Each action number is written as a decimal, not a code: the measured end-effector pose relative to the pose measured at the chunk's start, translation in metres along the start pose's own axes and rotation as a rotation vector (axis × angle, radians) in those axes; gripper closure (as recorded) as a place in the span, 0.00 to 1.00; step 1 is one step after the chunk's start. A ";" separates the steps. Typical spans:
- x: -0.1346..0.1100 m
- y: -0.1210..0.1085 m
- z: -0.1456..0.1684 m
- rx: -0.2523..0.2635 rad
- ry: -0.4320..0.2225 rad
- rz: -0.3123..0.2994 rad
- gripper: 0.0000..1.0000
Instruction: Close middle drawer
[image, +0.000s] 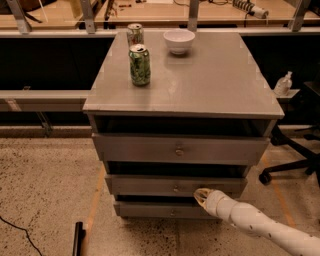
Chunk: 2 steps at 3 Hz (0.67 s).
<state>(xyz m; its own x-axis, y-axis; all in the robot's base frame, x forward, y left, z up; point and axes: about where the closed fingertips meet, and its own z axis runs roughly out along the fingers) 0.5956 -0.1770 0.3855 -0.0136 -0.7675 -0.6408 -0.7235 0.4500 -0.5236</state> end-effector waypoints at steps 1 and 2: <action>-0.006 -0.017 0.006 0.017 -0.020 -0.056 1.00; -0.002 -0.024 0.003 0.030 -0.015 -0.062 1.00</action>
Offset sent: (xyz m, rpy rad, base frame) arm -0.0463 -0.0148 0.0664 -0.0468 0.0077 0.0081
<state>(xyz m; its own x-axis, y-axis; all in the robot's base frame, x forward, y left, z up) 0.6152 -0.1851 0.3982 0.0413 -0.7877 -0.6146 -0.7013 0.4152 -0.5794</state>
